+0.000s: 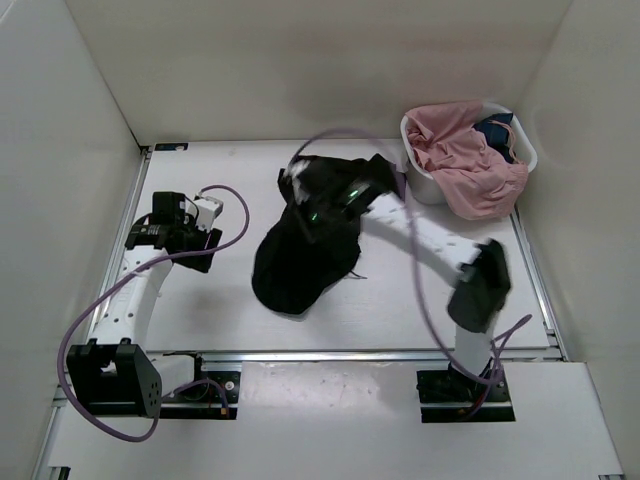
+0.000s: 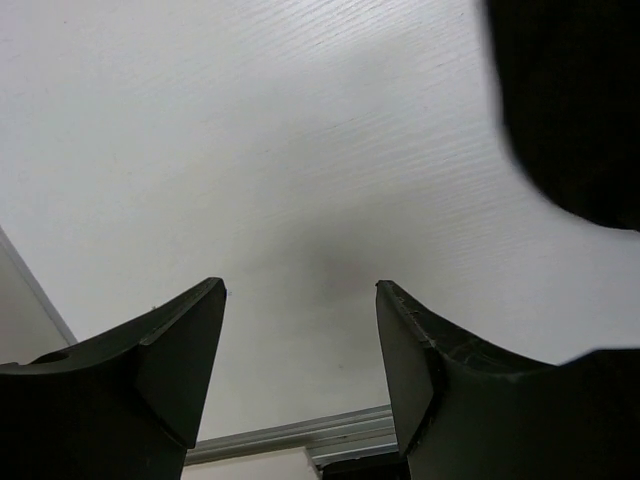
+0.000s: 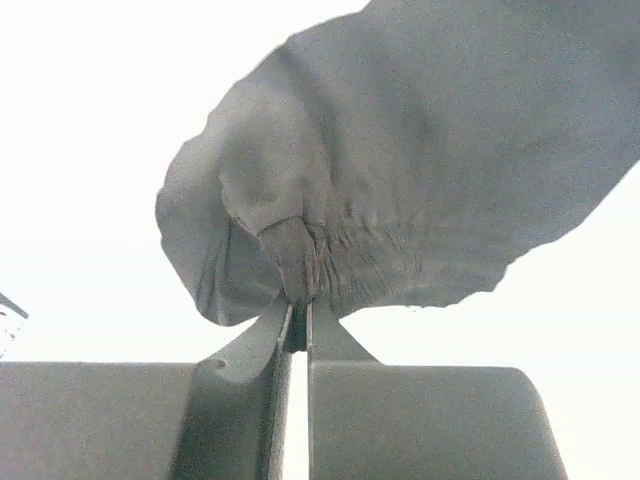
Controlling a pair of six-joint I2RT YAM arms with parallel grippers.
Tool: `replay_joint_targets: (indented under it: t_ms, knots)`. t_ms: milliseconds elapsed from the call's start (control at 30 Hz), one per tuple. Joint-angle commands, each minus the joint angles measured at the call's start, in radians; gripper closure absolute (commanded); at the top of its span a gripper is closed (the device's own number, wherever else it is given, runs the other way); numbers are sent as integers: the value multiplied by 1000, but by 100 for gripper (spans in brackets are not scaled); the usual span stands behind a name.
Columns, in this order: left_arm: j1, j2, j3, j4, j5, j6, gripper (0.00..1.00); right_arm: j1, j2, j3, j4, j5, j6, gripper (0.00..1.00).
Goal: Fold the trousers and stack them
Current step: Flatten the trousers out
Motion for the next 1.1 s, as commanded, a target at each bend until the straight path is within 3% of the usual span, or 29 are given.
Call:
replay_joint_targets:
  t_ms: [0, 100, 200, 233, 300, 533, 667, 833, 900, 967, 1067]
  knots:
    - [4, 8, 48, 5, -38, 59, 27, -31, -325, 395, -76, 141, -31, 100]
    - [-5, 69, 113, 5, -49, 59, 27, -21, -444, 549, -67, 161, -80, 100]
    - [-42, 118, 176, 5, -61, 59, 27, -21, -684, 385, 43, 250, -68, 100]
    - [-56, 128, 189, -4, -61, 59, 27, -21, -725, 271, 56, 288, -68, 100]
    - [-89, 152, 222, -15, -61, 70, 27, -21, -799, 193, 28, 377, -45, 100]
    - [-327, 203, 243, -49, -70, 125, 22, -21, -902, 69, -62, 736, 1, 100]
    - [-483, 258, 243, -49, 0, 125, 21, -21, -942, 23, -145, 924, 27, 100]
    - [-634, 368, 184, -4, -45, 135, 21, -21, -1034, -92, -205, 998, 88, 100]
    - [-646, 400, 153, 86, -207, 115, 21, -21, -1063, -140, -225, 1023, 126, 100]
    - [-616, 463, 163, 132, -280, 78, 21, -21, -1075, -169, -265, 1035, 146, 100]
    - [-493, 534, 280, 132, -209, -29, 22, -21, -1075, -216, -335, 1045, 209, 100]
